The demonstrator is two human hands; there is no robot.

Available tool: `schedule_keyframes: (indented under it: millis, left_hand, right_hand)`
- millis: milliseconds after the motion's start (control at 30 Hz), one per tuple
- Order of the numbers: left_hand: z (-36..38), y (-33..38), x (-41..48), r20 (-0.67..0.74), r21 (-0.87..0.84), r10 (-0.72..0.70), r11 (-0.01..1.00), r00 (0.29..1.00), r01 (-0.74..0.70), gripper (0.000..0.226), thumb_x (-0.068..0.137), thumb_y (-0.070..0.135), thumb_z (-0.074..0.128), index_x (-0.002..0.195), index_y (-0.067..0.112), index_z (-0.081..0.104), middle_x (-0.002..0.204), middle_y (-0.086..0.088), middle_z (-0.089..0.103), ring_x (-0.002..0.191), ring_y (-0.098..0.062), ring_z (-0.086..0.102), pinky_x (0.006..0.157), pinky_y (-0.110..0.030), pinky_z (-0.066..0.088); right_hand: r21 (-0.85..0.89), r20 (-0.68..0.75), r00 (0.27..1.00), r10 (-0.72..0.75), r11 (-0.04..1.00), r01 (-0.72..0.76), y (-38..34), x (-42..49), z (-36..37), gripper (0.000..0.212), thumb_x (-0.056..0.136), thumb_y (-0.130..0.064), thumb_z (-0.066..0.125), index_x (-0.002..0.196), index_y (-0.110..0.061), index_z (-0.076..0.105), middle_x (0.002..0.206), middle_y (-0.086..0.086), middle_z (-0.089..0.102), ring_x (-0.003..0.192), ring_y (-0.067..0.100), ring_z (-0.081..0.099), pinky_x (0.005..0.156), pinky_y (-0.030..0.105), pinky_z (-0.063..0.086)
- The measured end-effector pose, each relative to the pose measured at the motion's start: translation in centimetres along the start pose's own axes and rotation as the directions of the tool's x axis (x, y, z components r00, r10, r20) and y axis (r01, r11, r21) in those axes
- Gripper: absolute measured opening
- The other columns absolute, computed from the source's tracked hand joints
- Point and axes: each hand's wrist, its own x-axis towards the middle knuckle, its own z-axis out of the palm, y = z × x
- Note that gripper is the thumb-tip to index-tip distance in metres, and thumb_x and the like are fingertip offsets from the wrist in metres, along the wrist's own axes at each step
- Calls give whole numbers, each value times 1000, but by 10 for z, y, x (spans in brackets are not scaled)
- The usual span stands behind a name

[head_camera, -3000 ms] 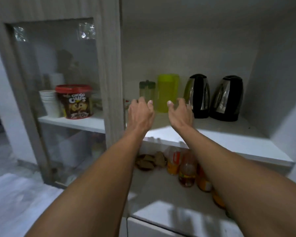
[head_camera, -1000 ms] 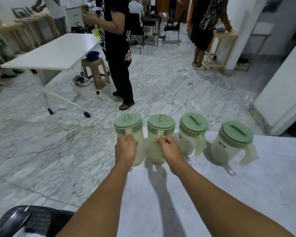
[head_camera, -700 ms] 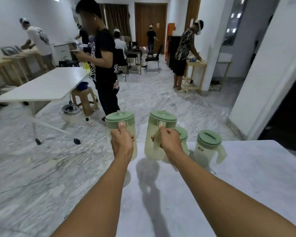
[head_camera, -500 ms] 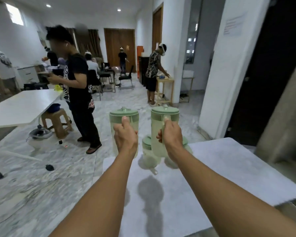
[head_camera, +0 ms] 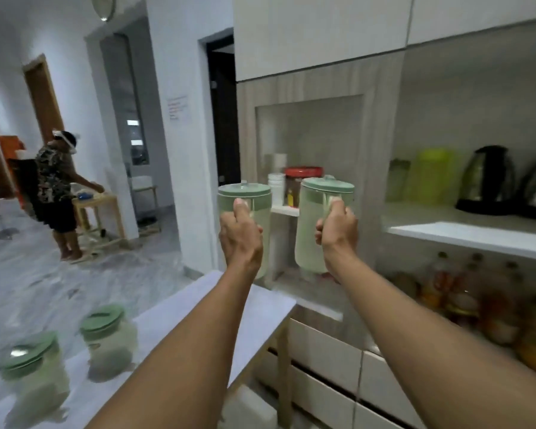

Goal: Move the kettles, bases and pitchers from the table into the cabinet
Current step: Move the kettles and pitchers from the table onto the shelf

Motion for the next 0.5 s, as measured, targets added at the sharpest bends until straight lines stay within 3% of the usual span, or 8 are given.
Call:
schedule_keyframes:
  millis: [100,200,267,400,500]
  left_hand:
    - [98,6,-36,137,-70,11,998,990,-1,44,96,53,30,86,18,54,78,-9,65,76,-29,62,75,-45,52]
    - [195,11,-72,239,-116,23,993,971,5,61,84,65,25,95,13,57,95,-18,69,93,-37,65,86,-54,52]
    - [254,14,-96,278,-133,31,991,960,7,59,90,60,26,99,10,57,100,-19,67,95,-37,64,86,-54,51]
    - [350,14,-121,330,-156,35,988,943,18,46,100,50,27,96,12,53,99,-17,65,91,-33,63,81,-48,52]
    - [405,6,-117,345,-128,34,992,938,12,48,101,49,25,99,10,53,97,-14,64,89,-29,61,66,-38,45]
  right_hand:
    - [-40,-132,989,-62,998,58,-11,57,-81,33,90,-42,42,67,-19,48,55,3,55,56,25,52,62,40,43]
    - [-96,-194,975,-110,991,93,-20,111,-161,34,95,-42,40,72,-18,50,59,3,56,55,22,51,62,38,43]
    - [-122,-220,965,-139,986,114,-25,147,-209,34,99,-40,37,78,-17,50,63,3,55,54,18,49,57,35,40]
    - [-154,-263,951,-161,980,123,-24,215,-275,36,100,-39,35,77,-15,50,63,4,54,53,18,47,57,36,40]
    - [-170,-265,952,-153,979,110,-12,258,-300,38,102,-38,33,78,-14,50,61,4,51,52,17,45,55,35,39]
